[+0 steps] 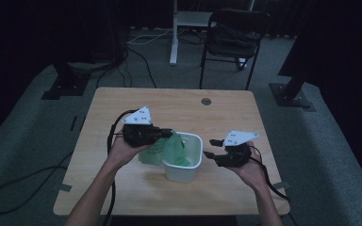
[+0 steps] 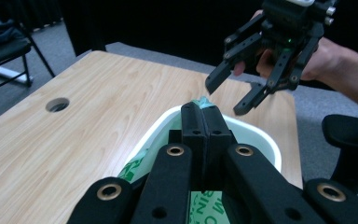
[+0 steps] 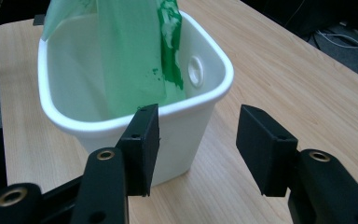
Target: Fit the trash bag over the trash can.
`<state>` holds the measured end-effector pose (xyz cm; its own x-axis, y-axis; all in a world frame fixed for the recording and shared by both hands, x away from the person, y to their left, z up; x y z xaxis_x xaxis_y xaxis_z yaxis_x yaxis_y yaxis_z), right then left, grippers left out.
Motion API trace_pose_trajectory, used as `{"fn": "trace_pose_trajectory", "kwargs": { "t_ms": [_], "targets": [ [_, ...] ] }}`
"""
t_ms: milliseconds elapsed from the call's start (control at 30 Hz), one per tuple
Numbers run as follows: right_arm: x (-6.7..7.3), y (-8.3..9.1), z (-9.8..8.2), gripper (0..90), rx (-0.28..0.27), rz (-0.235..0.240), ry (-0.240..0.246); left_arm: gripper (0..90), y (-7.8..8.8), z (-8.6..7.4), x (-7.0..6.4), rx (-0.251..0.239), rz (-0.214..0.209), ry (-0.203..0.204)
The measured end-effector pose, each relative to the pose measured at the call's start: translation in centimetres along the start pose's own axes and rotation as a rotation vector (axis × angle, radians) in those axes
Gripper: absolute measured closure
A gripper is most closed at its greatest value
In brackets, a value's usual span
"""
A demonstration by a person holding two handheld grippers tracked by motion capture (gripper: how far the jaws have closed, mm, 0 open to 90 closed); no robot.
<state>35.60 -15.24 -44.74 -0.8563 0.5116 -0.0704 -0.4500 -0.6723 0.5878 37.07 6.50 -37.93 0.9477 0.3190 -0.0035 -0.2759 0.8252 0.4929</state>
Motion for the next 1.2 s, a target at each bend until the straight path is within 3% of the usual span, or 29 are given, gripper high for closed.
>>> {"fn": "trace_pose_trajectory", "kwargs": {
  "t_ms": [367, 567, 833, 1100, 1200],
  "targets": [
    [0.8, 0.0, 1.5, 49.7, -0.036, 0.005, 0.019, 90.0, -2.1, 0.8, -0.2, -0.005, -0.019, 0.010],
    [1.0, -0.1, 2.1, 53.3, -0.051, 0.013, 0.021, 90.0, -2.8, 1.2, -0.7, 0.012, -0.027, -0.007],
    [1.6, -0.6, 2.9, 55.6, -0.054, 0.044, 0.037, 90.0, -3.7, 1.5, -1.3, 0.026, -0.056, -0.023],
    [2.3, -1.0, 4.0, 54.2, -0.100, 0.101, 0.026, 90.0, -4.4, 1.6, -2.0, 0.042, -0.071, -0.043],
    [2.5, -1.3, 4.4, 62.9, -0.112, 0.112, 0.029, 90.0, -4.6, 1.6, -2.2, 0.048, -0.081, -0.049]
  ]
}}
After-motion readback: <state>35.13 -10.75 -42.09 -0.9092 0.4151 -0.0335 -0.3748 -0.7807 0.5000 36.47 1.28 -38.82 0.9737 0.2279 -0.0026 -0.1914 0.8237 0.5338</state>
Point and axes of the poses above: each handheld gripper's, and its own axes: y roughly backward along the jaws, z roughly out of its top, x roughly to its left, the point moved 7 cm from there along -y, roughly forward along the jaws, and after that the axes turned 3 degrees about x, right-handed, at the moved point
